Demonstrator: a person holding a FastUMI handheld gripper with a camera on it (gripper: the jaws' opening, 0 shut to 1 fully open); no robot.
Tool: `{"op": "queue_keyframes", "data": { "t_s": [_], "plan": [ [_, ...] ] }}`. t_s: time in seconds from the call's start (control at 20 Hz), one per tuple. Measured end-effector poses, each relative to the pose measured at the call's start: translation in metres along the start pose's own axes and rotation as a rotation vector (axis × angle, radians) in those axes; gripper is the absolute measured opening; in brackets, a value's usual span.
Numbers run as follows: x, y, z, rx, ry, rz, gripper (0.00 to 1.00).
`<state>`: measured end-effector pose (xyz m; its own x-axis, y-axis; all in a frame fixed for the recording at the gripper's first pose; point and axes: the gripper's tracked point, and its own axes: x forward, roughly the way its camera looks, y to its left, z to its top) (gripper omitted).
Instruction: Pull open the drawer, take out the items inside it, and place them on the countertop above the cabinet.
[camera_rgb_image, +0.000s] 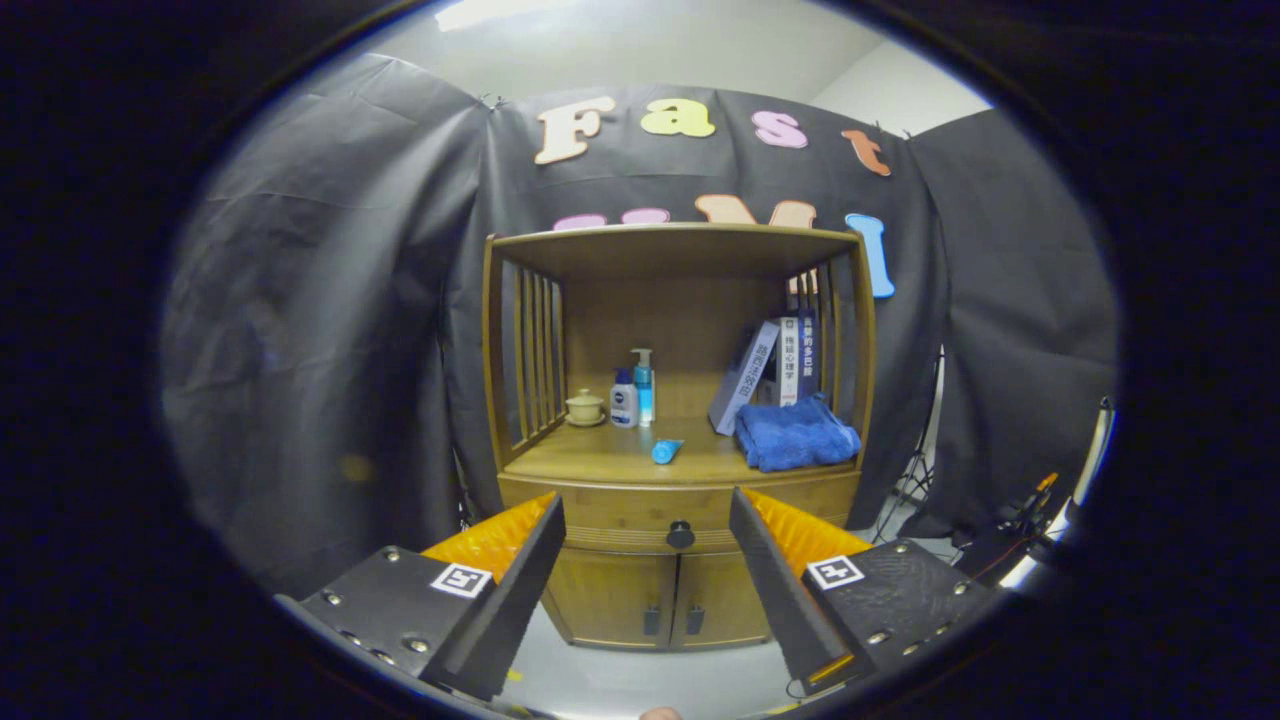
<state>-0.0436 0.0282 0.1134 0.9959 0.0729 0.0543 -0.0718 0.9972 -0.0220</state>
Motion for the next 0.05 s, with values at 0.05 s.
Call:
{"op": "queue_keyframes", "data": {
  "t_s": [0.05],
  "plan": [
    [0.0001, 0.0006, -0.0005, 0.004, 0.003, 0.004, 0.99]
  ]
}}
